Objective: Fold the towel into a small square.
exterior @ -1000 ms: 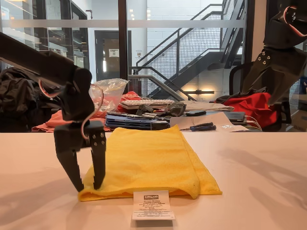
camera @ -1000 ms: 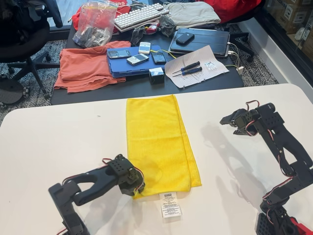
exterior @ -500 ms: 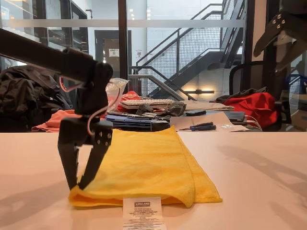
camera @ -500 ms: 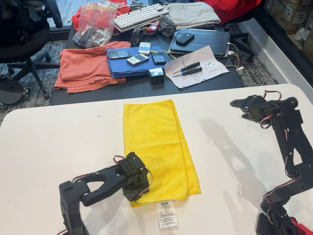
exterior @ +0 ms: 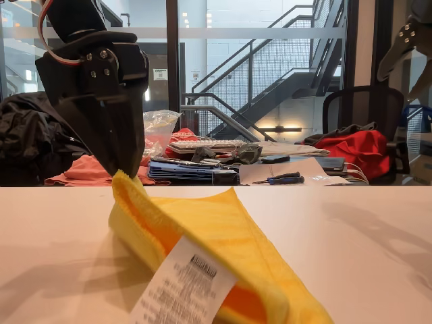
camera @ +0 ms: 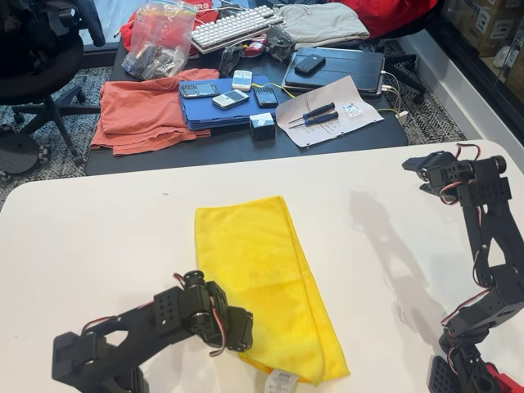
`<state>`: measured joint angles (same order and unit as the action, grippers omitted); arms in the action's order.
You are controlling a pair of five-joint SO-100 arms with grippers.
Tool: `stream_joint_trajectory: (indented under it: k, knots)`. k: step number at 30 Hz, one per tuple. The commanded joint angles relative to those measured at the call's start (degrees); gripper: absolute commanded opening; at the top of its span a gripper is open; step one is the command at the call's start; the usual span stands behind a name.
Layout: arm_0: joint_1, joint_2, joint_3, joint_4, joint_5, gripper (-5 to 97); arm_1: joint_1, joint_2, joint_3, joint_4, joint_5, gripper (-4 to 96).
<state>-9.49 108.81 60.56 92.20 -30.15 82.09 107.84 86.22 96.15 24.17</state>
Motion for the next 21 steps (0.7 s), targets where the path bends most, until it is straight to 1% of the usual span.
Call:
stream_joint_trajectory:
  k: [1,6,8,12,16,19,21]
  knots:
    - [0.09,-0.70,-1.49,-0.26,0.09,24,0.70,2.02,-2.29,-0.44,0.00,-1.6]
    - [0.70,-1.76,-1.41,-0.26,0.18,24,-1.85,5.27,-7.91,-0.70,0.09,-1.6]
    - [0.79,-1.76,-0.88,-0.26,0.18,24,-6.59,6.06,-10.63,-0.70,0.79,-1.6]
    - [0.70,-2.55,-1.32,-0.26,0.18,24,-21.18,3.96,-13.45,-3.16,1.05,-1.6]
    - [0.09,-2.64,-1.49,-0.26,0.18,24,-34.63,-1.58,-13.80,-13.27,1.05,-1.6]
    - [0.18,-2.20,-0.79,-0.26,0.18,24,-41.75,-7.65,-13.71,-23.91,1.32,-1.6]
    - [0.62,-2.02,-0.70,0.18,0.18,24,-45.62,-11.95,-13.71,-30.41,2.55,-1.6]
